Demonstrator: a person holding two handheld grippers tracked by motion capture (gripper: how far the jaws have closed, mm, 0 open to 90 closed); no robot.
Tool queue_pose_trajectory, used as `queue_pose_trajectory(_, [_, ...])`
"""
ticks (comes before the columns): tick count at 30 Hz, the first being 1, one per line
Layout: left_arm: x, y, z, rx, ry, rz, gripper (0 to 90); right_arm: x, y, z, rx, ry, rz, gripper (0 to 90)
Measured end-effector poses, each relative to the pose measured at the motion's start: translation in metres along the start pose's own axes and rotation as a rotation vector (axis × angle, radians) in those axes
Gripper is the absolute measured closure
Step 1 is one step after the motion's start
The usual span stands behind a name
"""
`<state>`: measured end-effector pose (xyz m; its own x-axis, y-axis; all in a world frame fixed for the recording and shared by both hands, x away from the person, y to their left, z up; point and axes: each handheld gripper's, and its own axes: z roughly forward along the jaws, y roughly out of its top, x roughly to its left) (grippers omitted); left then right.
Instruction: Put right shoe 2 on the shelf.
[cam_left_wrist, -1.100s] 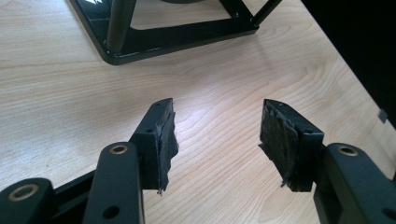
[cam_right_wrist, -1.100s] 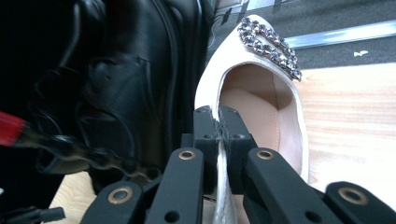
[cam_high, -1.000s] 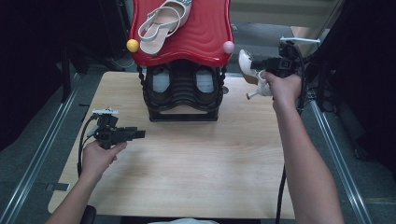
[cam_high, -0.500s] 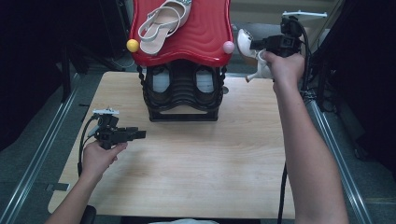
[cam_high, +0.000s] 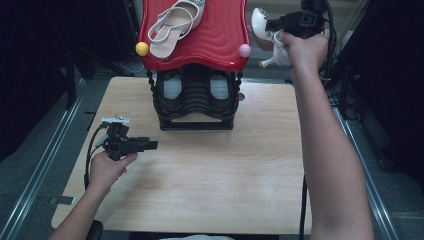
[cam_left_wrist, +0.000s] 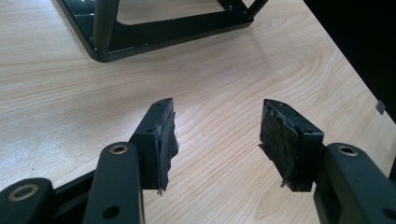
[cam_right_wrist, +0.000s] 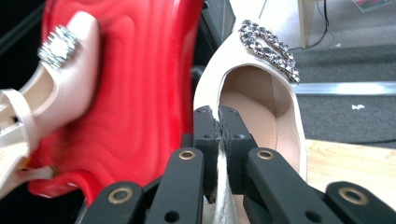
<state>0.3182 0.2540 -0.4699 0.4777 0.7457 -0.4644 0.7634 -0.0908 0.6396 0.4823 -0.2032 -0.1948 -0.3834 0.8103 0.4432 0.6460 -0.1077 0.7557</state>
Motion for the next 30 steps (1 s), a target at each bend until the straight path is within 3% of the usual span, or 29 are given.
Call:
queue_pose_trajectory(17, [-0.001, 0.000, 0.003, 0.012, -0.001, 0.011, 45.3, 0.061, 0.036, -0.011, -0.079, 0.000, -0.112, 88.7])
queue_pose_trajectory(24, [-0.002, -0.001, 0.004, 0.009, -0.004, 0.012, 45.3, 0.081, 0.043, 0.005, -0.091, 0.018, -0.150, 88.8])
queue_pose_trajectory(30, [0.001, 0.000, 0.001, 0.007, -0.008, 0.010, 45.3, 0.090, 0.038, 0.025, -0.076, 0.010, -0.192, 88.7])
